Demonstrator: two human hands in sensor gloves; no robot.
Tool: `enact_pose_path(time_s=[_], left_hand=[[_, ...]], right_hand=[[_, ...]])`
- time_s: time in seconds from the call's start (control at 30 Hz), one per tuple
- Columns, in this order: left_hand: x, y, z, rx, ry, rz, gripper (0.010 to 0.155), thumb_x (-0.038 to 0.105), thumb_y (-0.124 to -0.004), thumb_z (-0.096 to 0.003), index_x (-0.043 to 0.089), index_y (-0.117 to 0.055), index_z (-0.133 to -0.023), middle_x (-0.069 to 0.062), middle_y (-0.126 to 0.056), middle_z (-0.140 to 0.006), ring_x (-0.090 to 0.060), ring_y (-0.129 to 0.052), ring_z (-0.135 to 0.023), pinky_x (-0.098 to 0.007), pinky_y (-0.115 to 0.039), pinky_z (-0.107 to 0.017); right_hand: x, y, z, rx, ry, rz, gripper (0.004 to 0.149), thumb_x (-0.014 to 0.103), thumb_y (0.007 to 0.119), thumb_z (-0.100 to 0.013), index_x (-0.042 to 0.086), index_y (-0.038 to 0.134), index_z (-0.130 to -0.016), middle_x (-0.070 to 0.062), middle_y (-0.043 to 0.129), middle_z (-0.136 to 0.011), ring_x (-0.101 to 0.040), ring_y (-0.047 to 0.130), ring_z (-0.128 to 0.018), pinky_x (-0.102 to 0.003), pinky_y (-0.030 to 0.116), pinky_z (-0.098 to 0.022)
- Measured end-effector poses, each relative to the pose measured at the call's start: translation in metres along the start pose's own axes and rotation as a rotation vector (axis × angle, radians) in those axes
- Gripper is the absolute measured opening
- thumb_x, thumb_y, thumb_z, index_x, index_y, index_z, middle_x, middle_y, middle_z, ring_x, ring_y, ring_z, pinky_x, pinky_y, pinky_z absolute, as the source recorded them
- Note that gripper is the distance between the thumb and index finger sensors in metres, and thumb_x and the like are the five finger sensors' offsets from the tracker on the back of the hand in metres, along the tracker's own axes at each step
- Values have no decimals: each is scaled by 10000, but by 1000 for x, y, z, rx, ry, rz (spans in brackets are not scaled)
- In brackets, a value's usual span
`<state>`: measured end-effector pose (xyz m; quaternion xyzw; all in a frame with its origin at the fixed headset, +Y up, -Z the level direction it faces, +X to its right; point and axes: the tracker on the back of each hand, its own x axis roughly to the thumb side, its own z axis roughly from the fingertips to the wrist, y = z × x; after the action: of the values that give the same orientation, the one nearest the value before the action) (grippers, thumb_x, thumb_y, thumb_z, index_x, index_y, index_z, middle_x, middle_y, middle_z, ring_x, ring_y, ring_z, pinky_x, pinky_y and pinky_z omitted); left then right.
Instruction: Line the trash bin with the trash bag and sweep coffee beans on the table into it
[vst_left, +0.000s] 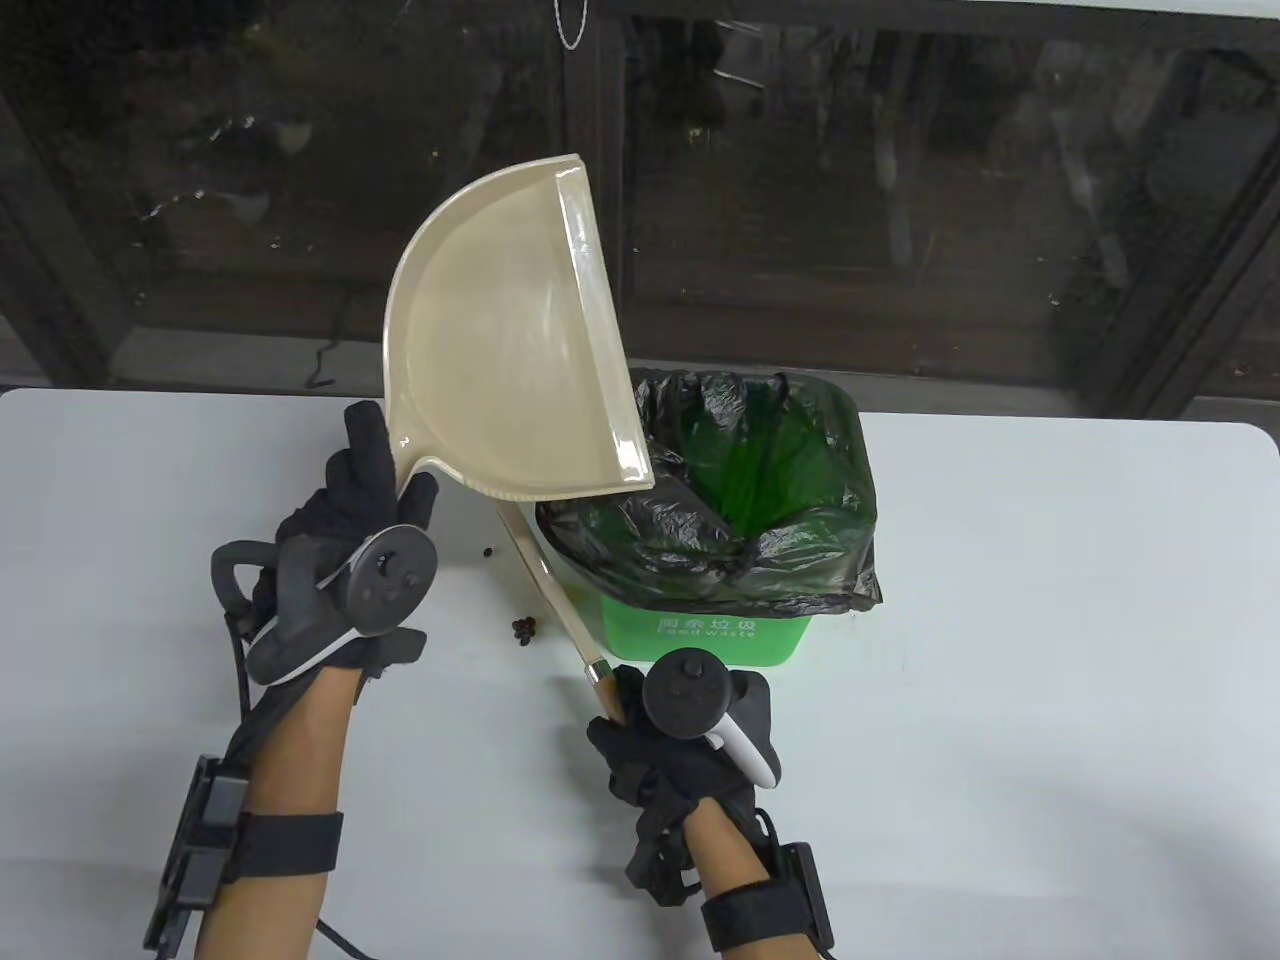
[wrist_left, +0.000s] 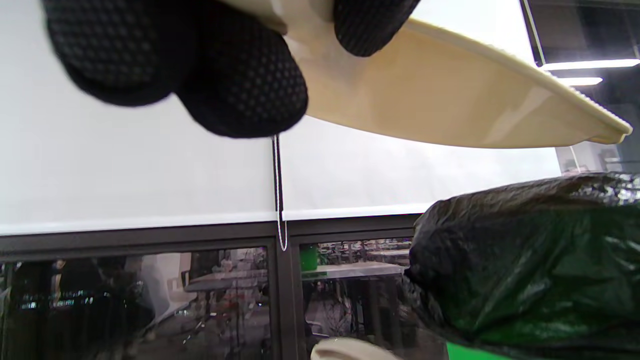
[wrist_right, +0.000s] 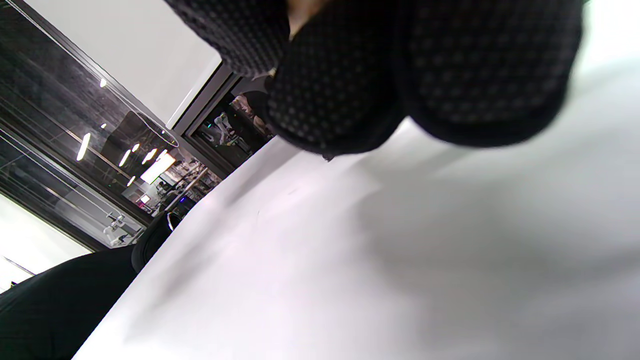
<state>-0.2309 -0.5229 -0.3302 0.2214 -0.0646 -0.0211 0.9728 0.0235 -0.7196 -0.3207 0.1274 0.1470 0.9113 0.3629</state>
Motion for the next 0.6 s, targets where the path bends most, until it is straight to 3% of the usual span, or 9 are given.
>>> enact_pose_path(time_s=[0.43,0.6], left_hand=[[-47,-62,54,-76,102,218,680,301,-574,-737,-164,-303,-1153,-230,-754,-939,-289,-1002,-455,-479,-842,-384],[-60,-84,77,-98,123,227,684,308,-577,-735,-159,-305,-1154,-226,-755,-939,-287,-1002,-456,-477,-842,-386]], right_hand=[[1,1,0,7,2,33,653,305,710,-537,-43,406,-998,-122,831,-715,-86,971,-317,-335,899,-185],[0,1,0,6,6,33,653,306,709,-537,-44,405,-998,-120,831,-714,-85,971,-317,-335,900,-186]])
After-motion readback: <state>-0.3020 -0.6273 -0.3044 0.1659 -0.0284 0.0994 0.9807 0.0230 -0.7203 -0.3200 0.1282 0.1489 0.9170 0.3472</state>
